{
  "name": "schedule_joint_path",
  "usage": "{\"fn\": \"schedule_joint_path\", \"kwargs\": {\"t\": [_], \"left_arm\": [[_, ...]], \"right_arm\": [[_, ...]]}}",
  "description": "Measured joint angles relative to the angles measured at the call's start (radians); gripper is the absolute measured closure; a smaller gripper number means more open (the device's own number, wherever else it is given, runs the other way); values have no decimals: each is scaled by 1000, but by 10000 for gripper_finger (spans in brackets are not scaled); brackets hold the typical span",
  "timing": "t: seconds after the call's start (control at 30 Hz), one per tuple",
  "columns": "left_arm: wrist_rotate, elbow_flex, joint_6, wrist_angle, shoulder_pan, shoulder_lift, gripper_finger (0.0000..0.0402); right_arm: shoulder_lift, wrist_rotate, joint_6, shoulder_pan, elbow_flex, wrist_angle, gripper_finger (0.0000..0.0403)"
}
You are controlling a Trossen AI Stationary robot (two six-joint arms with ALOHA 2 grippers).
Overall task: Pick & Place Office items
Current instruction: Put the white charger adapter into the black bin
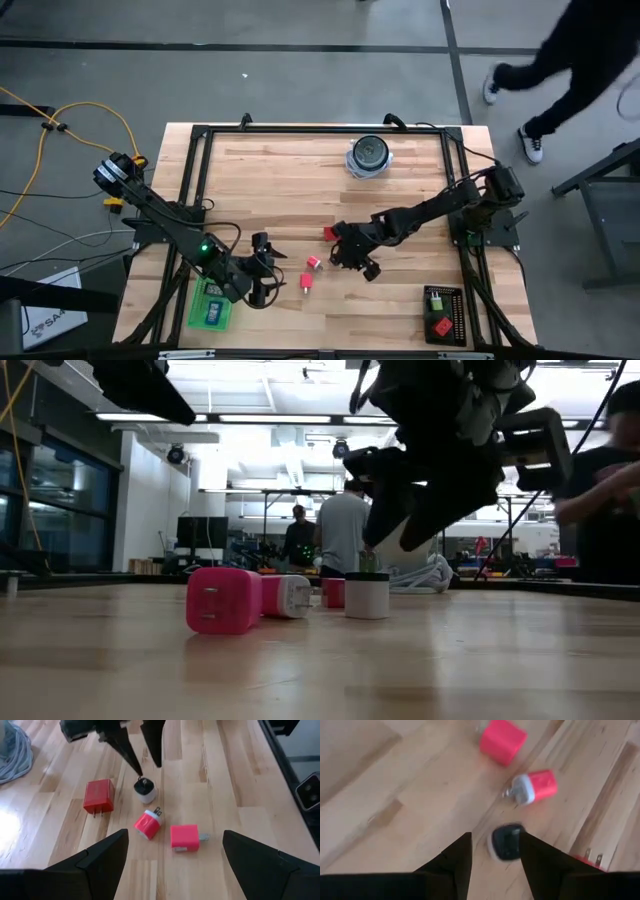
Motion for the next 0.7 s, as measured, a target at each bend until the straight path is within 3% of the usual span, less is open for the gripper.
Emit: {"fn": "schedule_joint_path", "kwargs": {"t": [0.37,0.7], "left_arm": [[0,0,0,30,0,0,85],[0,0,0,33,0,0,85]], "right_arm": [[-1,-43,-36,-37,0,37,246],[-1,-76,-57,-40,0,60,155]]}}
